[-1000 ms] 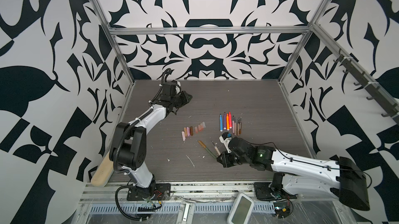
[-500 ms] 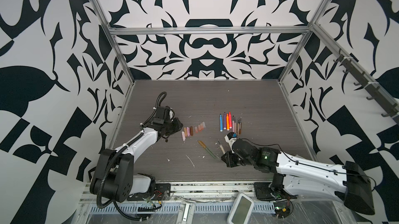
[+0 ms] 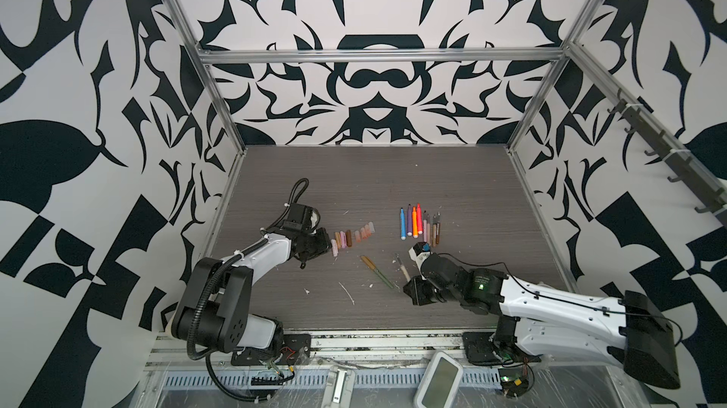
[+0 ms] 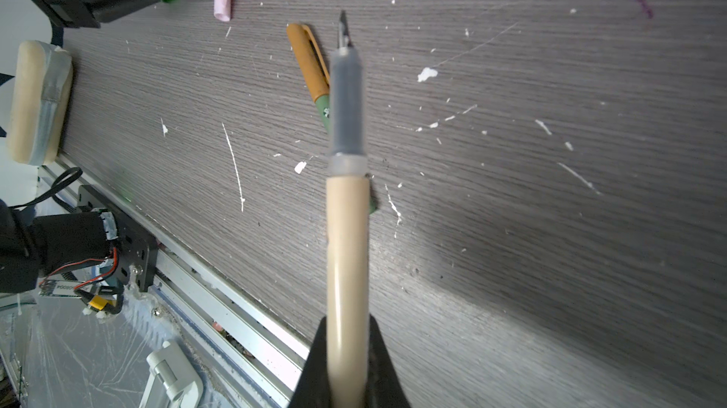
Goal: Open the pen caps
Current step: 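Set the green cap by the cap row while the right gripper lowers the pen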
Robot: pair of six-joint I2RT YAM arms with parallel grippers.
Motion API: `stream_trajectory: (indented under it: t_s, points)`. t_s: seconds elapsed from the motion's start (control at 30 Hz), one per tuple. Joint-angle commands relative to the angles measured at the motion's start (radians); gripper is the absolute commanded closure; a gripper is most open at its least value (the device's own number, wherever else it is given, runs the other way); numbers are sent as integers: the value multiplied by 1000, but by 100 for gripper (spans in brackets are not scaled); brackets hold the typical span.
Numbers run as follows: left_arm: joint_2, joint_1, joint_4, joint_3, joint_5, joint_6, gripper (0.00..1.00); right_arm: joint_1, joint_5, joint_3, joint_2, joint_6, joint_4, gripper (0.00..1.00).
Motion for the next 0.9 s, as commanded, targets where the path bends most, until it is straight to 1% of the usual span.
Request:
stream_trajectory:
  t_s: [0.0, 0.17, 0.27, 0.5, 0.67, 0.87]
  points:
    - [11, 1, -37, 19, 1, 18, 81, -3, 16, -3, -13, 3, 18, 100]
    - [39, 1, -53, 30, 6, 19, 78, -3, 26, -8, -31, 3, 8, 100]
    - [49, 2, -56, 36, 7, 19, 73, -3, 26, -8, -35, 3, 5, 100]
    - [59, 1, -57, 45, 10, 21, 67, -3, 29, -8, -34, 5, 6, 100]
    - [54, 2, -54, 43, 11, 21, 64, -3, 30, -16, -42, 11, 12, 100]
    - [17, 3, -13, 22, 44, 15, 61, -3, 32, -19, -45, 14, 10, 100]
